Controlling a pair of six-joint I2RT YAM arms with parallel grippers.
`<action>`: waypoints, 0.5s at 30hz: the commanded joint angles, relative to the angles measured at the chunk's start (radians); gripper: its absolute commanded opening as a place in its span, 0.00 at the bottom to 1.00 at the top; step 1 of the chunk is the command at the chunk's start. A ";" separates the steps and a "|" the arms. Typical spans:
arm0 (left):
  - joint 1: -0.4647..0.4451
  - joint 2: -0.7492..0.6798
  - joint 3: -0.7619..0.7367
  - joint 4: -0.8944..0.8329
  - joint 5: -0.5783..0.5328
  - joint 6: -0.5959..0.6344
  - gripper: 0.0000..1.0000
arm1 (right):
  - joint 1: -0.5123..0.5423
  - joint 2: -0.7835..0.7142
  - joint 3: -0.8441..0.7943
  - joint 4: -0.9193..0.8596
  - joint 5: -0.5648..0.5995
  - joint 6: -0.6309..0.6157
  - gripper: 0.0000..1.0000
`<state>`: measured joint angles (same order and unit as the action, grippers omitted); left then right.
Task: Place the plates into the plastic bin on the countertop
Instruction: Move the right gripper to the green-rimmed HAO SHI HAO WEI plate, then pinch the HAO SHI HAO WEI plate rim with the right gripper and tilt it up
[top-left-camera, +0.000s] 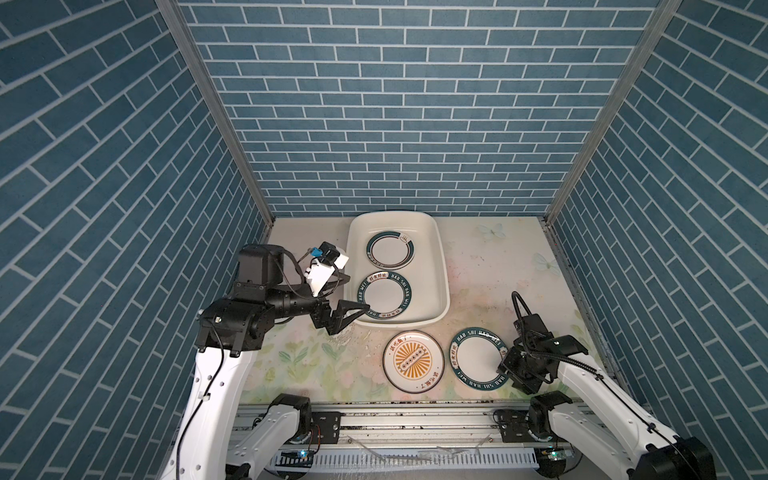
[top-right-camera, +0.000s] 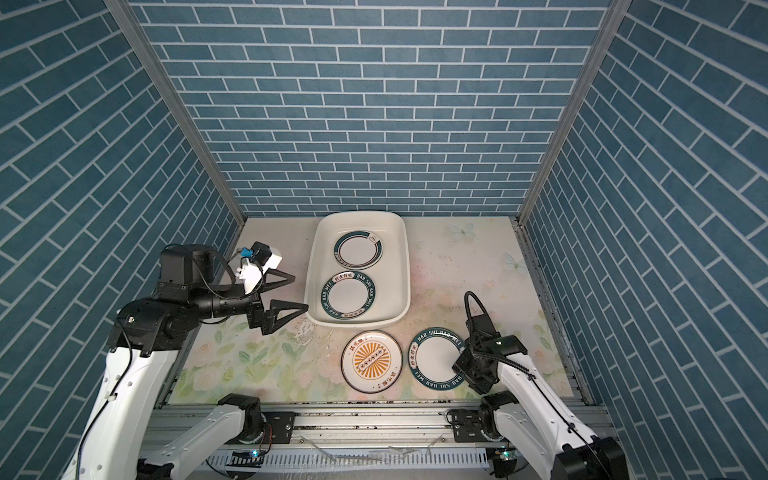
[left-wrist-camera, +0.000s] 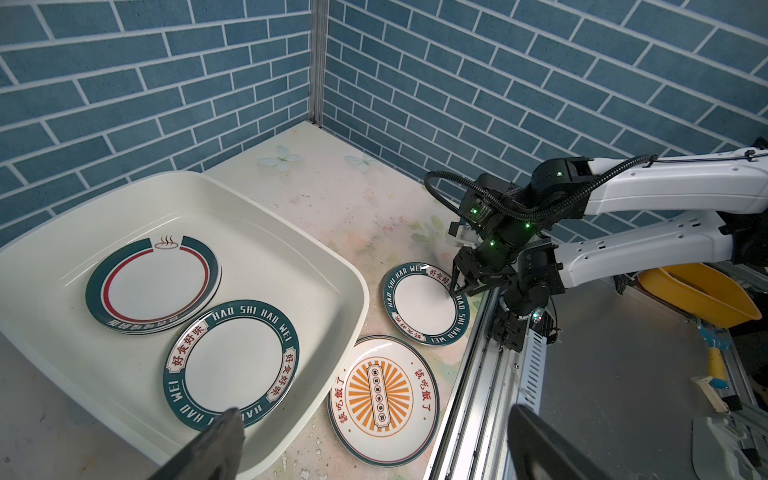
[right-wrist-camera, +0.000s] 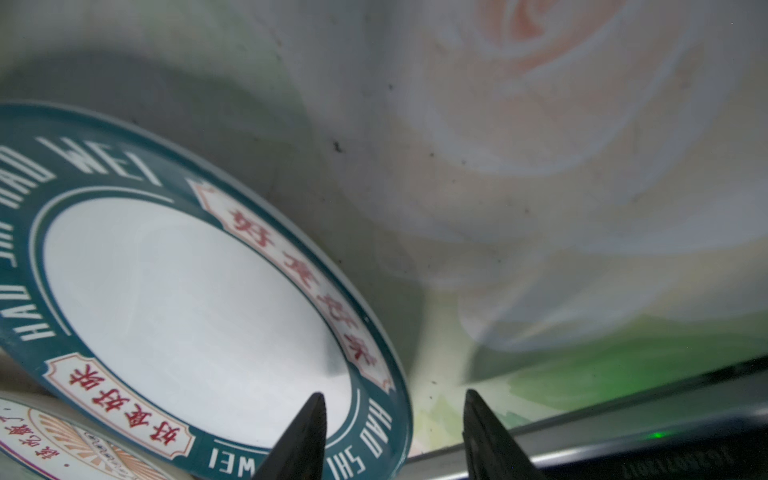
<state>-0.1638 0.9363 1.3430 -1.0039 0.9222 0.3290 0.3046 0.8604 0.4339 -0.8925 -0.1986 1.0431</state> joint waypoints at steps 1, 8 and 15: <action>-0.006 0.001 -0.013 0.013 0.015 -0.001 1.00 | -0.005 -0.018 -0.026 0.049 -0.017 0.050 0.51; -0.006 0.002 -0.012 0.017 0.012 -0.008 1.00 | -0.004 -0.042 -0.078 0.135 -0.012 0.084 0.46; -0.006 0.001 -0.013 0.027 0.009 -0.021 1.00 | -0.005 -0.070 -0.082 0.189 0.019 0.089 0.40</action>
<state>-0.1638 0.9375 1.3418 -0.9943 0.9218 0.3180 0.3027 0.7994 0.3618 -0.7361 -0.2070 1.0958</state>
